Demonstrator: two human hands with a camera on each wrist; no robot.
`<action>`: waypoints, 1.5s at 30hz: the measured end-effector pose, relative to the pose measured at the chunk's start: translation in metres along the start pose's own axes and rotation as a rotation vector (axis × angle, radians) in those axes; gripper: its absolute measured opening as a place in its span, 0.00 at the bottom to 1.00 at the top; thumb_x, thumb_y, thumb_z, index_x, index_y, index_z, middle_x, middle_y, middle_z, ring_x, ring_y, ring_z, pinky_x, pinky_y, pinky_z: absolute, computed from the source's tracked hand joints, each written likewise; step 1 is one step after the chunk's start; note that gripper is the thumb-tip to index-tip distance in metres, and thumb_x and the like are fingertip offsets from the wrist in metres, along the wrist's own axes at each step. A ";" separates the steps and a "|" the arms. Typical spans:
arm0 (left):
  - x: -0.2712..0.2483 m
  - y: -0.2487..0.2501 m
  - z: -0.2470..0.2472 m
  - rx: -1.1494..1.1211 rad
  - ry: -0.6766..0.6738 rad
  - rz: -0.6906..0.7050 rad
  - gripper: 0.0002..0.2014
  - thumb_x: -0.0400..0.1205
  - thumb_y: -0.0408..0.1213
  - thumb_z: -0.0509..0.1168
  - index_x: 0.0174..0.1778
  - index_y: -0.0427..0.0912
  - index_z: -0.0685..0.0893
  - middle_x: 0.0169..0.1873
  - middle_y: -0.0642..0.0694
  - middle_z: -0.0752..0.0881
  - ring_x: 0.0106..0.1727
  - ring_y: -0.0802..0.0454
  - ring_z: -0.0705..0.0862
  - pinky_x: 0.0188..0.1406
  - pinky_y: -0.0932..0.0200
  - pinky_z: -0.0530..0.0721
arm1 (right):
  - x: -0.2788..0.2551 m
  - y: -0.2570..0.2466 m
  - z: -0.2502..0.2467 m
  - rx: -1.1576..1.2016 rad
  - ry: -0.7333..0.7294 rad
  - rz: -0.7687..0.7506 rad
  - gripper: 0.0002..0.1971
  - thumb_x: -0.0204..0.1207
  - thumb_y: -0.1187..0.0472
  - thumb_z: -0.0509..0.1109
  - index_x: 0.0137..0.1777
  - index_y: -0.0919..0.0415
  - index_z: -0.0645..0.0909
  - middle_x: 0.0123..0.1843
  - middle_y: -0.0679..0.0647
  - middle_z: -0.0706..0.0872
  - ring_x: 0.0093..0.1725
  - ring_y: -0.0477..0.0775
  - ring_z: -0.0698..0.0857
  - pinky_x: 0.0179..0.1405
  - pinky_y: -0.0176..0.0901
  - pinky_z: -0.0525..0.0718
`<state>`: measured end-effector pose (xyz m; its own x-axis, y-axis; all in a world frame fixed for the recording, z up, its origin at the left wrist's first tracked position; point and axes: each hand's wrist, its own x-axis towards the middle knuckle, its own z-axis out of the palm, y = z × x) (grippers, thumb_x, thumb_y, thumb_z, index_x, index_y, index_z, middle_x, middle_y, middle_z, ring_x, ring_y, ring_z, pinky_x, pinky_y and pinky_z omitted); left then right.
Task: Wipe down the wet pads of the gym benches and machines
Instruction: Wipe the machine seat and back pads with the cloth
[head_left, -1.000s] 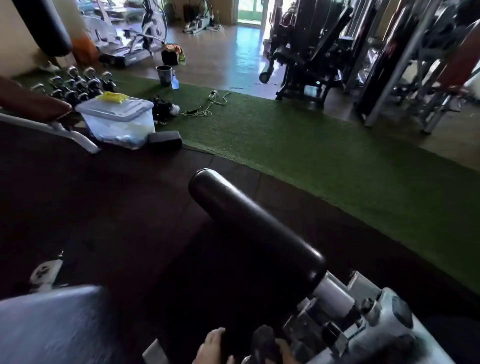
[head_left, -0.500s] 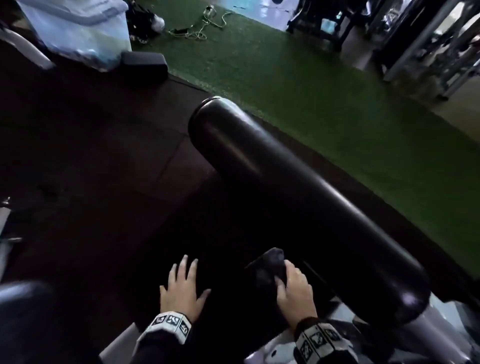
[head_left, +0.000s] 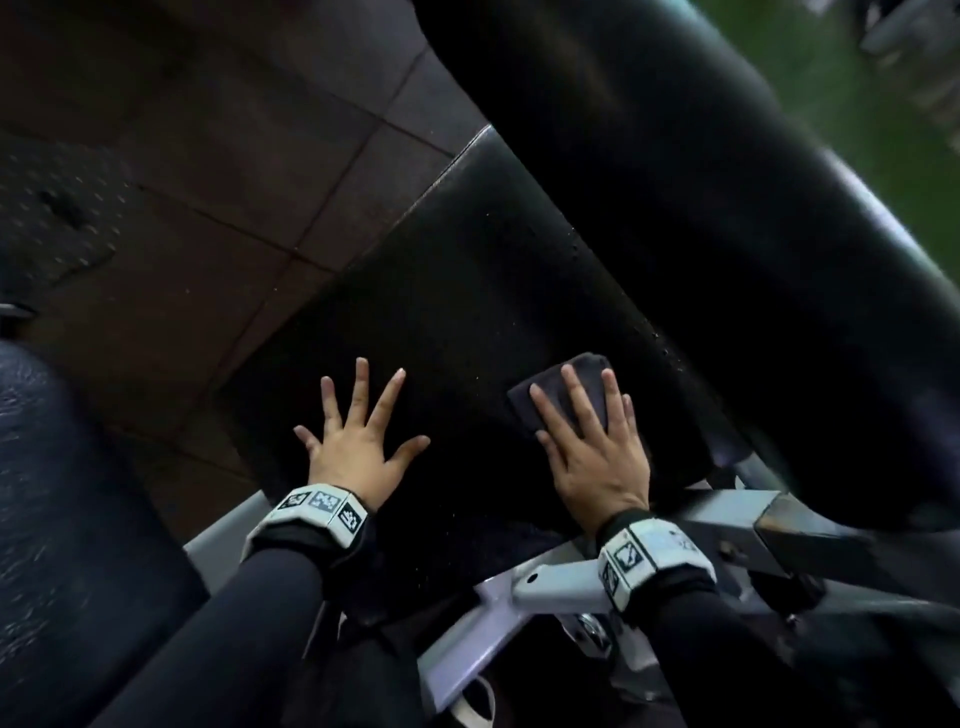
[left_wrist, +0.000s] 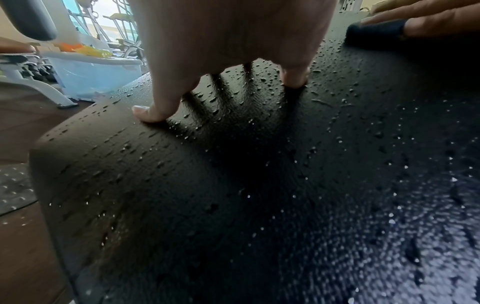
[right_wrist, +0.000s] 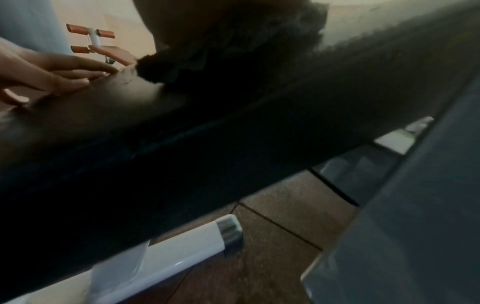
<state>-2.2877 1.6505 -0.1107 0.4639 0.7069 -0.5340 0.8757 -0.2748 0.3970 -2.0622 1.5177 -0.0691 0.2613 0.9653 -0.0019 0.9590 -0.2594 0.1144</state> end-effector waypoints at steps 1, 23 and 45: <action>0.000 0.000 0.000 -0.006 -0.010 -0.003 0.39 0.76 0.70 0.49 0.70 0.75 0.25 0.74 0.61 0.19 0.80 0.41 0.26 0.73 0.21 0.47 | 0.006 0.004 -0.002 0.000 -0.010 0.012 0.24 0.81 0.45 0.52 0.76 0.43 0.68 0.80 0.52 0.65 0.80 0.65 0.54 0.78 0.59 0.53; 0.000 0.003 -0.004 -0.089 -0.039 -0.009 0.40 0.77 0.67 0.55 0.72 0.75 0.28 0.74 0.63 0.19 0.80 0.43 0.26 0.73 0.23 0.42 | -0.027 -0.059 -0.001 0.125 -0.226 0.338 0.28 0.82 0.46 0.49 0.81 0.49 0.59 0.84 0.53 0.53 0.82 0.67 0.42 0.79 0.59 0.45; 0.001 0.002 -0.003 -0.098 -0.019 -0.011 0.40 0.77 0.67 0.55 0.72 0.75 0.29 0.75 0.62 0.20 0.80 0.42 0.26 0.74 0.23 0.42 | -0.042 -0.056 0.001 0.082 -0.230 0.334 0.29 0.80 0.44 0.50 0.81 0.48 0.59 0.84 0.54 0.56 0.82 0.69 0.43 0.80 0.60 0.46</action>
<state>-2.2858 1.6526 -0.1078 0.4579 0.6969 -0.5520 0.8636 -0.2013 0.4622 -2.1269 1.4918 -0.0761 0.5684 0.7979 -0.2008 0.8205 -0.5678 0.0664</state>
